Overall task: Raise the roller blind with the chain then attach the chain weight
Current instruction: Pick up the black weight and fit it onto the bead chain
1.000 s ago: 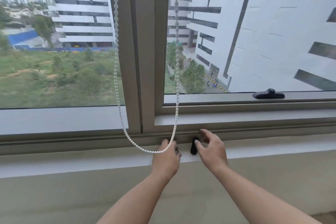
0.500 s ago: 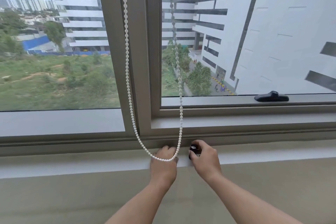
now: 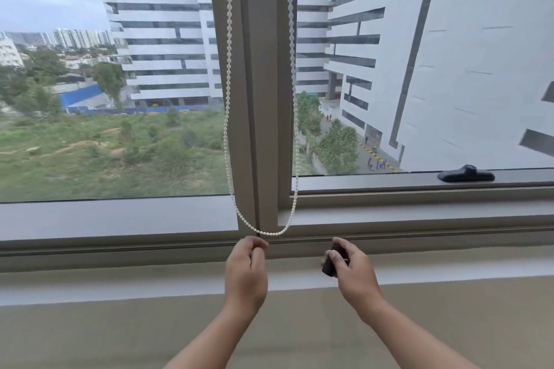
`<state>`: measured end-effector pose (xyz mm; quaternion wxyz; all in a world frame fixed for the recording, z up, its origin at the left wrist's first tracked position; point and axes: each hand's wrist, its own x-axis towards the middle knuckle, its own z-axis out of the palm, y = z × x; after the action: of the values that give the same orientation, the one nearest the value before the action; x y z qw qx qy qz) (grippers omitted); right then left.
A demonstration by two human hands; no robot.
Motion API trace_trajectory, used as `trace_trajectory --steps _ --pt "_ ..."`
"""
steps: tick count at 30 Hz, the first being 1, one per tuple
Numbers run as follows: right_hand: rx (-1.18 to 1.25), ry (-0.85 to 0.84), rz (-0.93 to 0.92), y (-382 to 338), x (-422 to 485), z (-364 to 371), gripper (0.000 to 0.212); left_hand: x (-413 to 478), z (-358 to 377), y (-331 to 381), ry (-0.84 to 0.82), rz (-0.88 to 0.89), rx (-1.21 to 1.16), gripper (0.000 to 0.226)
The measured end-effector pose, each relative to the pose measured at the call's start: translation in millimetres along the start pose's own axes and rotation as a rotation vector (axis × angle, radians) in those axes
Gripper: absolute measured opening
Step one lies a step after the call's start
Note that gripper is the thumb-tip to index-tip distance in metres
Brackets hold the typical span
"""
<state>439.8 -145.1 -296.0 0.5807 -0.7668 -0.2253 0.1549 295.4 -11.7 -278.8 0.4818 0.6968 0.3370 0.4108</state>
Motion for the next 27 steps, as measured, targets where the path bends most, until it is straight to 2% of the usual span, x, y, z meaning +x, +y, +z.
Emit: trace_trajectory --steps 2,5,7,10,21,25,27 --pt "0.180 -0.052 -0.026 -23 -14 10 0.026 7 -15 15 0.040 0.013 -0.079 0.026" --pt "0.312 -0.092 -0.107 -63 -40 31 0.029 13 -40 45 0.070 0.105 -0.208 0.020" --pt "0.370 -0.106 -0.181 -87 -57 44 0.027 12 -55 62 -0.007 0.169 -0.253 0.015" --pt "0.484 -0.071 -0.265 -118 -82 59 0.019 5 -75 72 -0.108 0.277 -0.153 0.013" --pt "0.628 0.190 -0.275 -137 -145 84 0.015 -34 -141 22 -0.098 0.162 -0.103 0.037" --pt "0.634 0.346 -0.527 -166 -180 87 0.016 -43 -155 15 -0.027 0.179 -0.099 0.036" --pt "0.613 0.330 -0.668 -184 -200 89 0.015 -43 -159 12 -0.006 0.182 -0.109 0.036"
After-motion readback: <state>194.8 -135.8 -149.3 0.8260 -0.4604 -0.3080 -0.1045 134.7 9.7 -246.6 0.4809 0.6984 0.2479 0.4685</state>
